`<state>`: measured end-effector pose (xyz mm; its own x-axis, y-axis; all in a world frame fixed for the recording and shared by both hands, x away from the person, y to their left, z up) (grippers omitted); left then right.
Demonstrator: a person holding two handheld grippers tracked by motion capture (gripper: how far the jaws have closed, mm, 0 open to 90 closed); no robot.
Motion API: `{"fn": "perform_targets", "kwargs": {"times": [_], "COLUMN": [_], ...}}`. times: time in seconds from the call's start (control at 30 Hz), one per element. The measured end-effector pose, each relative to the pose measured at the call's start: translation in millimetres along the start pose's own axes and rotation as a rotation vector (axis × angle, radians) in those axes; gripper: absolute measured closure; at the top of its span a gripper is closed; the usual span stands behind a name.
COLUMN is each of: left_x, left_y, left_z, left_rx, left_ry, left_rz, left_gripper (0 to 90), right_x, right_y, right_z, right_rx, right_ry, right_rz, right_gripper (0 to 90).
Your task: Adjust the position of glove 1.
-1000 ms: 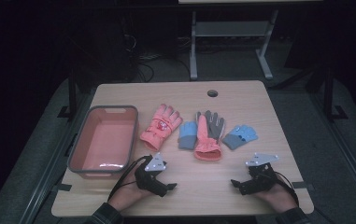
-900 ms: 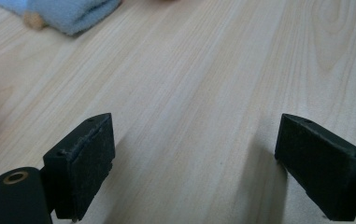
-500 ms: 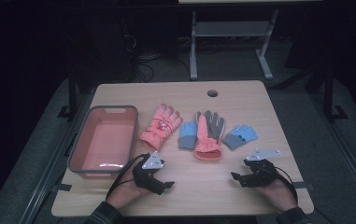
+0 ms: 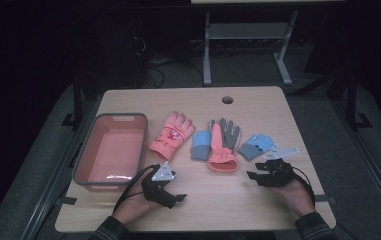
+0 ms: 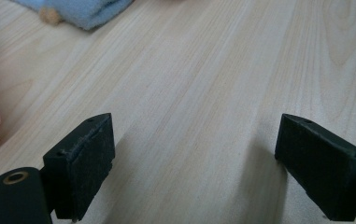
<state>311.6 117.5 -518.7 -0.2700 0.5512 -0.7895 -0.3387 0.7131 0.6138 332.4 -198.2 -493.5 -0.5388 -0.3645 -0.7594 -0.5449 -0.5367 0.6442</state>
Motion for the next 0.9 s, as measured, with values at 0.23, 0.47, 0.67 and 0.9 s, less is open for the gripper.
{"fn": "perform_targets", "kwargs": {"times": [0.23, 0.47, 0.67, 0.9], "left_x": [0.1, 0.1, 0.3, 0.3], "left_y": [0.3, 0.1, 0.3, 0.3], "left_z": [0.5, 0.7, 0.2, 0.1], "left_rx": [0.001, 0.002, 0.004, 0.004], "left_ry": [-0.005, -0.008, -0.003, -0.002], "left_rz": [0.004, 0.005, 0.009, 0.009], "left_gripper": [11.5, 11.5, 11.5, 11.5], "right_x": [-9.2, -20.0, -27.1, -31.4], "right_y": [-1.3, -5.3, -16.0, -25.8], "right_z": [-8.4, -20.0, -41.6, -57.6], "right_rx": [-0.011, 0.014, 0.066, 0.086], "right_ry": [-0.022, -0.028, -0.03, -0.058], "right_rz": [-0.028, -0.049, -0.052, -0.048], "right_gripper": [57.9, 60.7, 62.1, 61.8]}}
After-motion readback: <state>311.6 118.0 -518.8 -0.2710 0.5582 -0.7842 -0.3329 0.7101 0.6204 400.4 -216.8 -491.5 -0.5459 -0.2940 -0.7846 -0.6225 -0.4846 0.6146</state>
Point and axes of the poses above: each handheld gripper's, and its own axes: y roughly backward along the jaws, x roughly out of its underside, z roughly to its left, the point moved 6 cm from there along -y, roughly forward along the jaws, and after that the axes turned 6 degrees about -z, right-handed, at the moved point
